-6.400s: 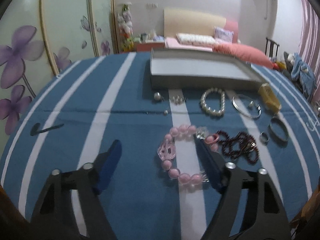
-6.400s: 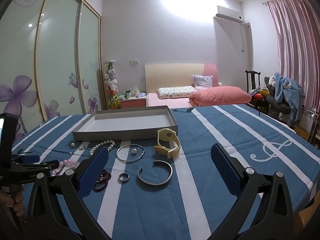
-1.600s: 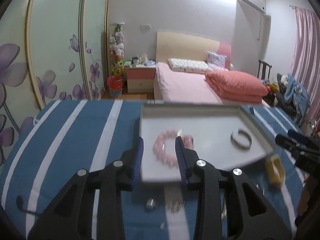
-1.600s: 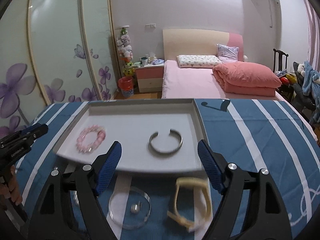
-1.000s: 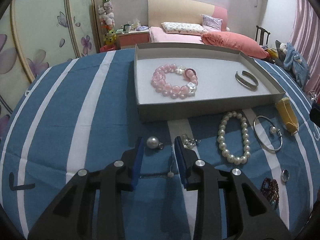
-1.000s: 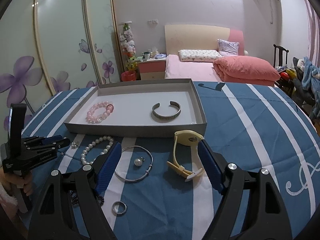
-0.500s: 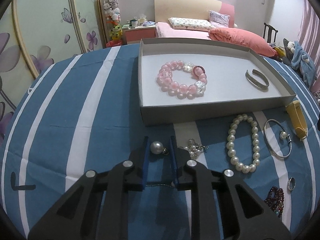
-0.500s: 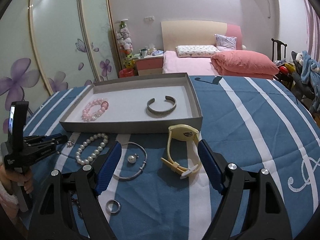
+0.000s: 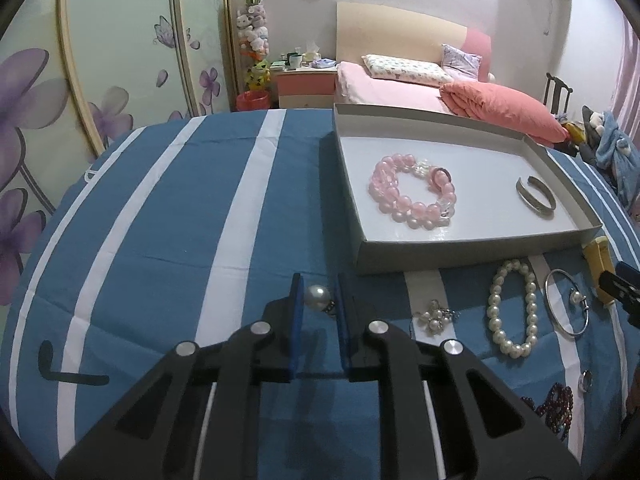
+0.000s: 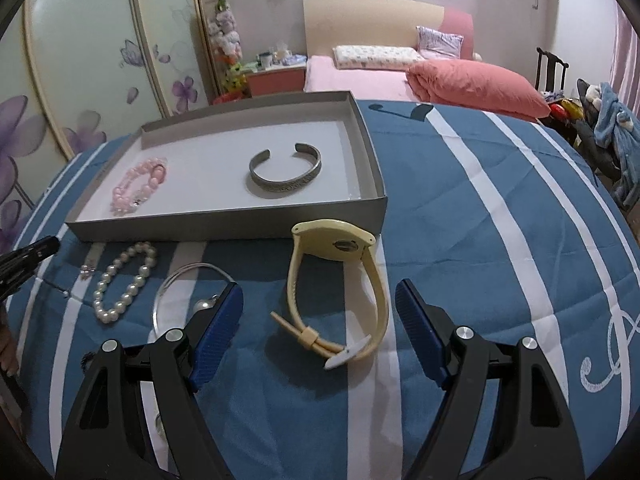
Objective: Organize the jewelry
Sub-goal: 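Grasp the pearl stud earring with the left tool while the right tool approaches the yellow watch, then close the right tool on the yellow watch strap and lift it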
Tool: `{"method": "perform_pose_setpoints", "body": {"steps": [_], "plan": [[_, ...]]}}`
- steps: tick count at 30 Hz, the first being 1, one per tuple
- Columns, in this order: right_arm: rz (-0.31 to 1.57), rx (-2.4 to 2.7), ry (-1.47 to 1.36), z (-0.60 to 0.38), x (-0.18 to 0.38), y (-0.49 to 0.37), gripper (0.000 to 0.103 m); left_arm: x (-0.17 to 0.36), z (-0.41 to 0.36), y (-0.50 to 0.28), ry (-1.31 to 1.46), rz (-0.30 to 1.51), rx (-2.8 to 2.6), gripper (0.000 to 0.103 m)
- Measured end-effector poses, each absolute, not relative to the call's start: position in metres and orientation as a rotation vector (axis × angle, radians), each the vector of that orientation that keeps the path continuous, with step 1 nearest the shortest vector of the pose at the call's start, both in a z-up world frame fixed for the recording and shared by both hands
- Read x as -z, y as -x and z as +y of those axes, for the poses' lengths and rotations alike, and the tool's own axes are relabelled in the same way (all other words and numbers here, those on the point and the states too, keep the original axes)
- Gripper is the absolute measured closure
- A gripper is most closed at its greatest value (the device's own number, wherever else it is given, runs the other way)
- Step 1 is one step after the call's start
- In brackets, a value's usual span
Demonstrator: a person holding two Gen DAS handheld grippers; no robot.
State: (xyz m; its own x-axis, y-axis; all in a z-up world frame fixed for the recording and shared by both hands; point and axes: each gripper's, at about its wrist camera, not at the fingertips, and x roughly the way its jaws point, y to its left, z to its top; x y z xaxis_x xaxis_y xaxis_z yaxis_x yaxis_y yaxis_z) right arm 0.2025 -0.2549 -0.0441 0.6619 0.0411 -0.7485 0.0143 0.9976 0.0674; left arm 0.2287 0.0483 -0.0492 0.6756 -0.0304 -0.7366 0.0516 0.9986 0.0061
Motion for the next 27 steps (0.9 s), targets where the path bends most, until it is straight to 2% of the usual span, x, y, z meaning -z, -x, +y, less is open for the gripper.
{"method": "perform_pose_setpoints", "body": {"steps": [9,15,23,27], "plan": [[0.922,-0.005,-0.051,-0.254,0.055,-0.222,0.025,0.048,0.049,-0.221,-0.027,0.816,0.057,0.087],[0.935,-0.004,-0.051,-0.253,0.055,-0.222,0.035,0.046,0.049,-0.220,-0.028,0.813,0.058,0.087],[0.934,-0.003,-0.069,-0.260,0.049,-0.219,0.036,0.043,0.048,-0.218,-0.030,0.811,0.062,0.087],[0.947,-0.010,-0.075,-0.260,0.048,-0.219,0.060,0.040,0.047,-0.214,-0.029,0.805,0.069,0.087]]}}
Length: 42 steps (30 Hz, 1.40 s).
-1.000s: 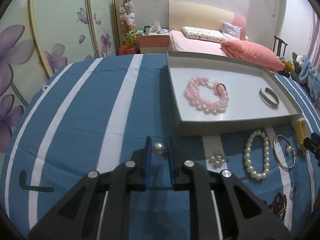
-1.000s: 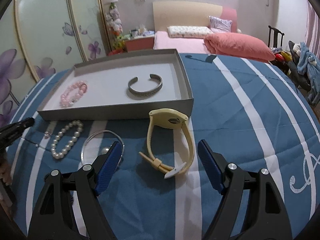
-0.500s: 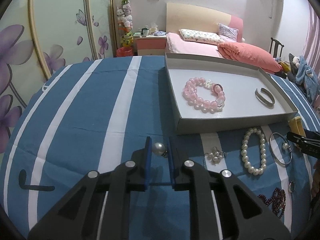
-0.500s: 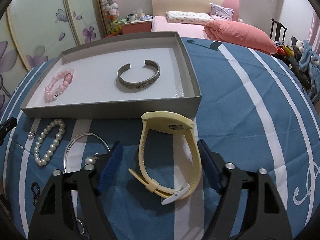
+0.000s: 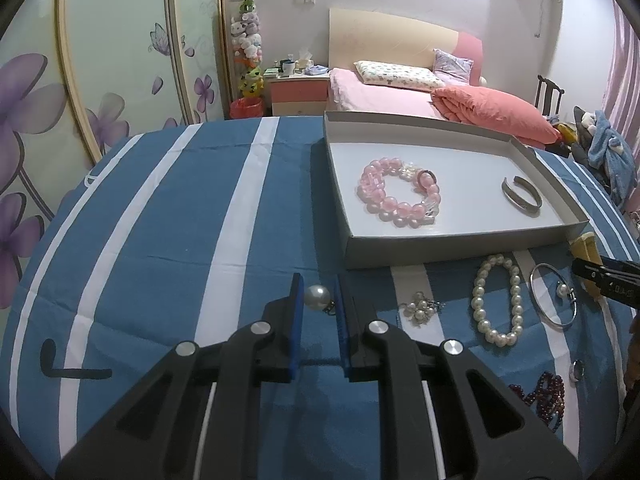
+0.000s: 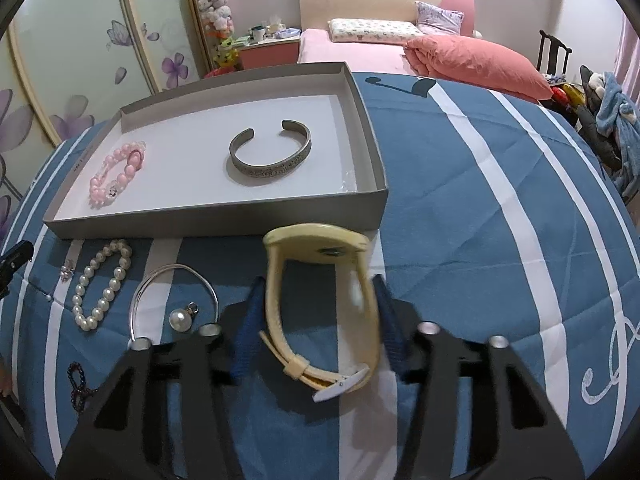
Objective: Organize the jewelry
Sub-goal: 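Close the right tool on the yellow watch strap and lift it, then carry the pearl earring with the left tool while the right tool carries the watch to the tray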
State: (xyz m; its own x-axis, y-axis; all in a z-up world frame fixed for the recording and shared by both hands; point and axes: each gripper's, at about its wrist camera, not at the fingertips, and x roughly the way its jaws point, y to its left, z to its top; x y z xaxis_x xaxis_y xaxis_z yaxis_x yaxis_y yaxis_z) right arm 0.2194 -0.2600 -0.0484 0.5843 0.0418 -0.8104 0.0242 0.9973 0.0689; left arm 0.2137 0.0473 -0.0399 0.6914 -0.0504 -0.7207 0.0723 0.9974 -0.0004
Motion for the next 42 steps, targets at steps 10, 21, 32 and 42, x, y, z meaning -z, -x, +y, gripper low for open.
{"method": "perform_pose_setpoints", "body": {"steps": [10,21,32,42], "plan": [[0.823,-0.040,-0.092,-0.254,0.030,-0.194,0.062,0.022,0.050,-0.199,0.003,0.751,0.086,0.087],[0.500,-0.044,-0.045,-0.239,-0.021,-0.162,0.062,-0.010,0.042,-0.175,0.010,0.611,0.082,0.087],[0.290,-0.045,-0.039,-0.231,-0.047,-0.147,0.062,-0.036,0.018,-0.154,-0.013,0.453,0.098,0.087],[0.223,-0.056,-0.030,-0.228,-0.050,-0.142,0.062,-0.042,-0.001,-0.151,-0.028,0.391,0.103,0.087]]}}
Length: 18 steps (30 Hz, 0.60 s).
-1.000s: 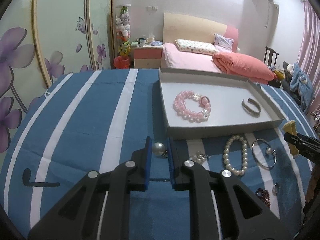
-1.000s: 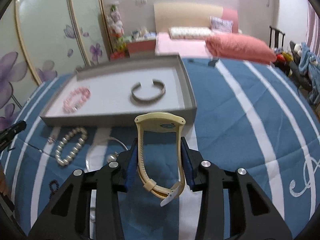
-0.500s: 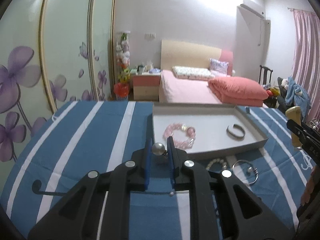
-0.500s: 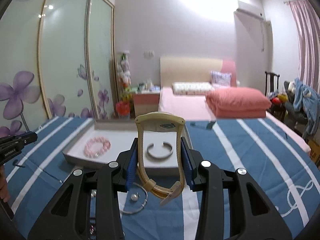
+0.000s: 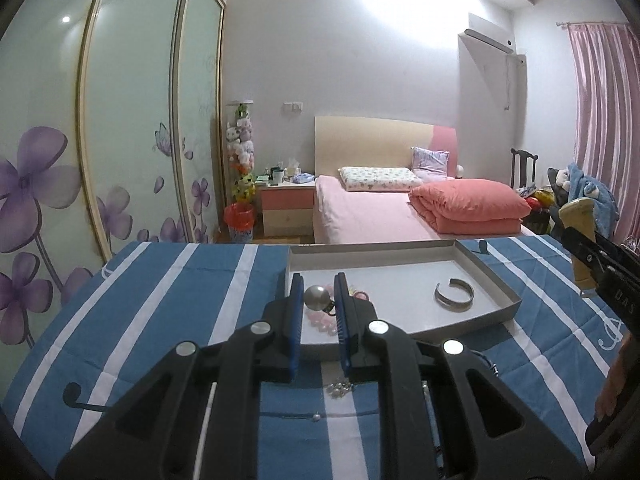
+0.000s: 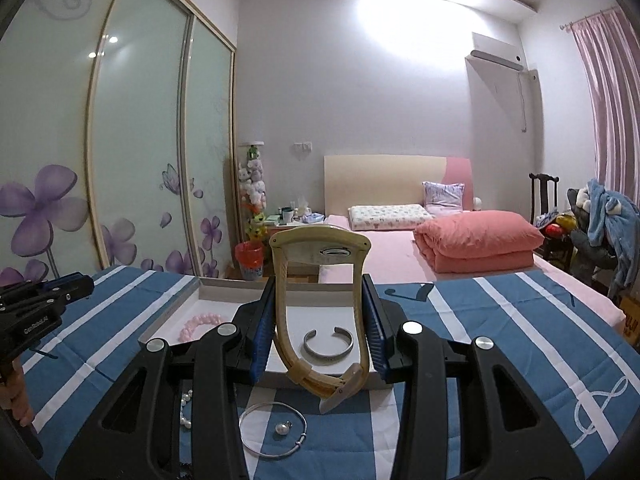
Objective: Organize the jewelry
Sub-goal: 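Carry the pearl earring with the left tool while the right tool carries the watch to the tray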
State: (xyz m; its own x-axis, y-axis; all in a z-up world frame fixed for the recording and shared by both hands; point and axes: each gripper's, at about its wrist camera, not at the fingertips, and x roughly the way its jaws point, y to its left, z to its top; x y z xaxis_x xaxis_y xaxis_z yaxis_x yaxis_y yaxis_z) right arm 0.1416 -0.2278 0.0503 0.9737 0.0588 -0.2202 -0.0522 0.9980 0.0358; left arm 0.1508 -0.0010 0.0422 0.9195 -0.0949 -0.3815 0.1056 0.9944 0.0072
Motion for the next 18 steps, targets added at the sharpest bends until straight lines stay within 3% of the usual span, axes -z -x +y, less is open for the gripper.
{"method": "perform_pose_setpoints", "body": {"steps": [18], "plan": [[0.164,-0.062,-0.002,-0.219,-0.055,-0.176,0.062,-0.043,-0.028,-0.204,-0.007,0.385,0.131,0.087]]}}
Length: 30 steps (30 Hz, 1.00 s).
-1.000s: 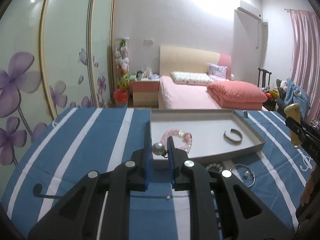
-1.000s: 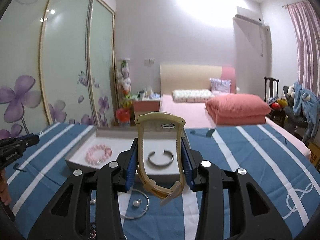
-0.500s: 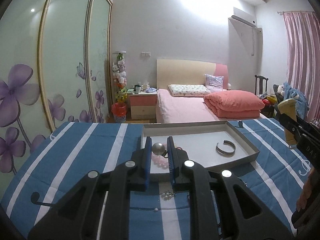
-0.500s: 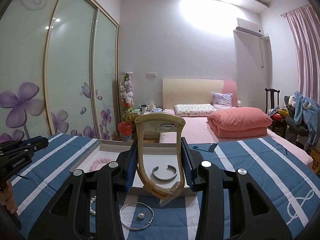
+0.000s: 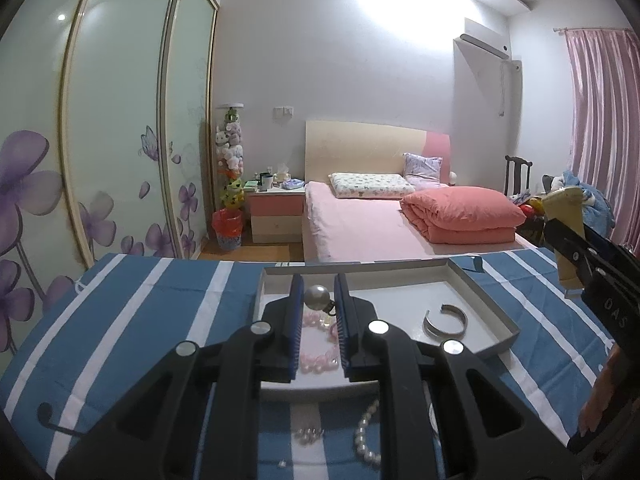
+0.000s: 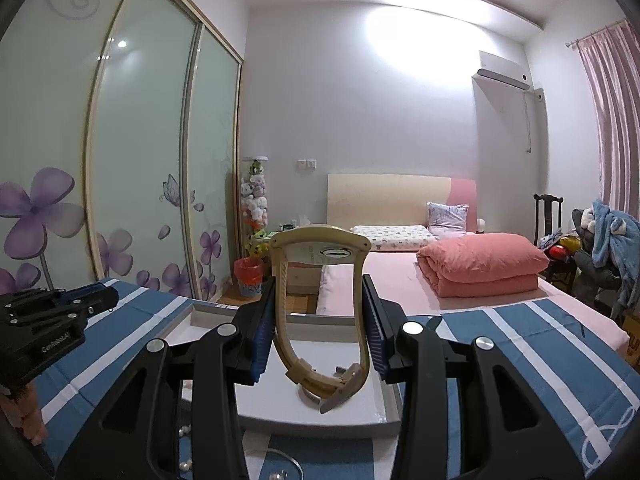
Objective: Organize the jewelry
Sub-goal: 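Carry the pearl earring with the left tool while the right tool carries the watch to the tray, then open the right tool to drop the watch in the tray while the left tool releases the earring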
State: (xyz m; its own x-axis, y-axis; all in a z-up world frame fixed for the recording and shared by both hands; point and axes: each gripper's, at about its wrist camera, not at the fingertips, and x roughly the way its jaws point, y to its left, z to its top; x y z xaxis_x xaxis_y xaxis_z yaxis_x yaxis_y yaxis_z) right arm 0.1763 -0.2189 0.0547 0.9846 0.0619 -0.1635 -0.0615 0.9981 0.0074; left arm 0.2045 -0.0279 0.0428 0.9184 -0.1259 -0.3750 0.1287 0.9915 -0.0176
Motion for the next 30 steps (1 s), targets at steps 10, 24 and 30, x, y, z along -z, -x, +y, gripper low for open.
{"method": "perform_pose_setpoints", "body": {"steps": [10,24,30], "plan": [[0.286,-0.068,-0.038,-0.224,-0.031,-0.230,0.062,-0.016,-0.040,-0.268,0.000,0.480,0.131,0.087],[0.587,-0.107,-0.091,-0.230,0.009,-0.278,0.058,0.019,-0.044,-0.316,0.016,0.615,0.148,0.086],[0.571,-0.108,-0.079,-0.229,0.006,-0.278,0.054,0.024,-0.040,-0.321,0.041,0.637,0.142,0.082]]}}
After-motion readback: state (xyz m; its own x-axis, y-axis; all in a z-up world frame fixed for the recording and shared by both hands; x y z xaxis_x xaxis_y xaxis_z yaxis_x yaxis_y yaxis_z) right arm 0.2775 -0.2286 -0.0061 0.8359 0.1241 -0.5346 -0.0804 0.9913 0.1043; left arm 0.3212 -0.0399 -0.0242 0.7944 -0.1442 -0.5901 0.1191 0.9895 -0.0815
